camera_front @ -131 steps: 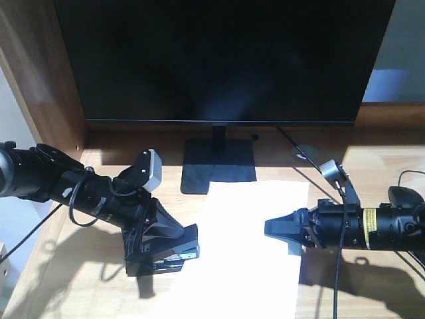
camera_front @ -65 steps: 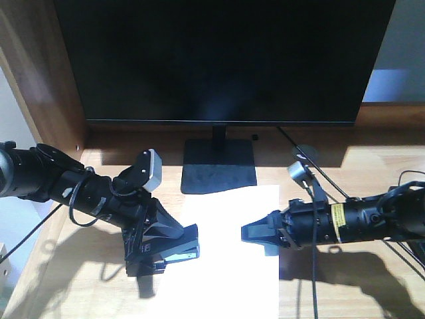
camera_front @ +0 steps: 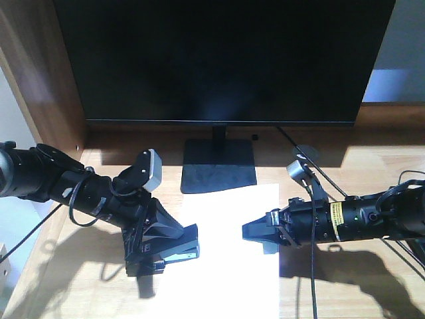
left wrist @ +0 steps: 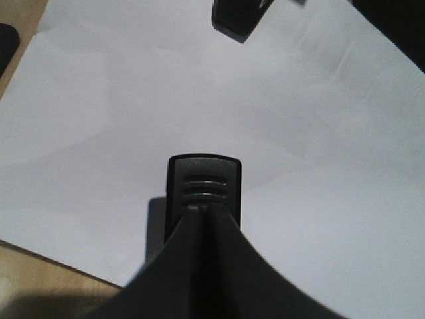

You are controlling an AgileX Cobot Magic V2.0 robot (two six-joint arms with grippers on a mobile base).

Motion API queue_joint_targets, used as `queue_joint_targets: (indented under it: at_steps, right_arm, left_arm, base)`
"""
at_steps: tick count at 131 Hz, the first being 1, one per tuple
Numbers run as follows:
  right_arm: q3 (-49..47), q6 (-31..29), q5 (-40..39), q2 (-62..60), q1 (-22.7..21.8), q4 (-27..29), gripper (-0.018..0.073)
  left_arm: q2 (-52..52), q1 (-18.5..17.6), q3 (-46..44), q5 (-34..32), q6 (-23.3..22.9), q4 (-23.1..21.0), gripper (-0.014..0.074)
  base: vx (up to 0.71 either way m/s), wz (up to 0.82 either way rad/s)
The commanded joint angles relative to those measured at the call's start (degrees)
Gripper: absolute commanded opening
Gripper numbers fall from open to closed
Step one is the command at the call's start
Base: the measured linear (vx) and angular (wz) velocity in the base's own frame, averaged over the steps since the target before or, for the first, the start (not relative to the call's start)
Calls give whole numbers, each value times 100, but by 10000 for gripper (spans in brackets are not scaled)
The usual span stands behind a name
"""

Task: Grab stapler and paper to desk for stapling
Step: 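Lay the paper flat beside the stapler with the right gripper, then set the stapler onto the paper edge with the left gripper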

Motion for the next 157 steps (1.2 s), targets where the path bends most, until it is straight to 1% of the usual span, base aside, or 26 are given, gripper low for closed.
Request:
queue_joint_targets:
  at_steps: [1, 81, 95, 110, 122, 137, 157]
  right_arm:
    - [-114, -30, -256, -207, -20, 154, 0]
    - [-114, -30, -270, -207, -20, 154, 0]
    - [-114, -30, -270, -207, -20, 154, 0]
    - [-114, -30, -270, -207, -20, 154, 0]
    - [-114, -30, -264, -207, -20, 154, 0]
    - [-114, -30, -264, -207, -20, 160, 0]
    - [-114, -30, -259, -207, -20, 165, 1]
  left_arm:
    - [-275, -10, -136, 210, 1, -284, -6]
    - [-275, -10, -136, 210, 1, -290, -6]
    - [-275, -10, -136, 147, 184, -505, -6]
    - [-263, -22, -136, 201, 650, -585, -6]
    - [-187, -29, -136, 213, 722, -585, -6]
    - [-5, -124, -136, 196, 722, -546, -6]
    - [284, -248, -136, 23, 722, -538, -6]
  base:
    - [0, 0]
    - [0, 0]
    - [0, 0]
    - [0, 0]
    - [0, 0]
    - [0, 0]
    - [0, 0]
